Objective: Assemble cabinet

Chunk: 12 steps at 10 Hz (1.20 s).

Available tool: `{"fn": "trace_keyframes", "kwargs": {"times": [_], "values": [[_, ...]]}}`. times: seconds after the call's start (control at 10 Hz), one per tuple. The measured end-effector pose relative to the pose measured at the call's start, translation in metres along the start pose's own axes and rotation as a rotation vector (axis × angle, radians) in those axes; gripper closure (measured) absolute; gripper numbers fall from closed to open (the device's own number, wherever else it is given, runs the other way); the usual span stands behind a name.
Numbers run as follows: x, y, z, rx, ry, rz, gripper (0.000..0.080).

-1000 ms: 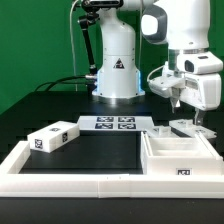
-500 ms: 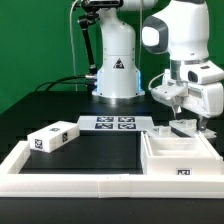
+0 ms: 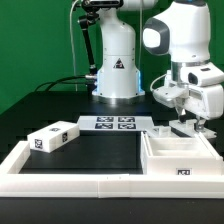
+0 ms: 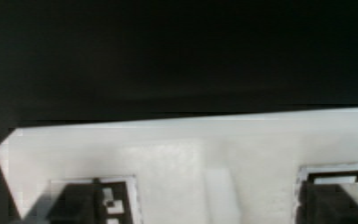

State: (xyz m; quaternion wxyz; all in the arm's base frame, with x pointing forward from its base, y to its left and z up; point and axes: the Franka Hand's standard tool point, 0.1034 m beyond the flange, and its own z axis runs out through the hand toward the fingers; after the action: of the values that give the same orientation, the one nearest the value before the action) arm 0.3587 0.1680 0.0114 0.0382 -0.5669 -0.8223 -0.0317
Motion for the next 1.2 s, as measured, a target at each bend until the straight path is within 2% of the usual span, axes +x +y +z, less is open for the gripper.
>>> {"fn": "trace_keyframes", "kwargs": {"times": [0.2,0.3,0.4,0.7,0.8,0.9,1.2], "values": [[-0.002,-0.002,0.001,0.004,0.000,0.006,0.0565],[-0.003,-0.002,0.001,0.004,0.000,0.009,0.0565],[-0.003,-0.002,0.001,0.003,0.001,0.011,0.0733],[-0.004,-0.002,0.001,0.003,0.000,0.017,0.0732],[-0.010,-0.002,-0.003,0.007,-0.009,0.068,0.0732],[-0.019,0.000,-0.011,0.007,-0.025,0.124,0.0732],[-0.040,0.011,-0.040,-0.016,-0.067,0.224,0.0731]]}}
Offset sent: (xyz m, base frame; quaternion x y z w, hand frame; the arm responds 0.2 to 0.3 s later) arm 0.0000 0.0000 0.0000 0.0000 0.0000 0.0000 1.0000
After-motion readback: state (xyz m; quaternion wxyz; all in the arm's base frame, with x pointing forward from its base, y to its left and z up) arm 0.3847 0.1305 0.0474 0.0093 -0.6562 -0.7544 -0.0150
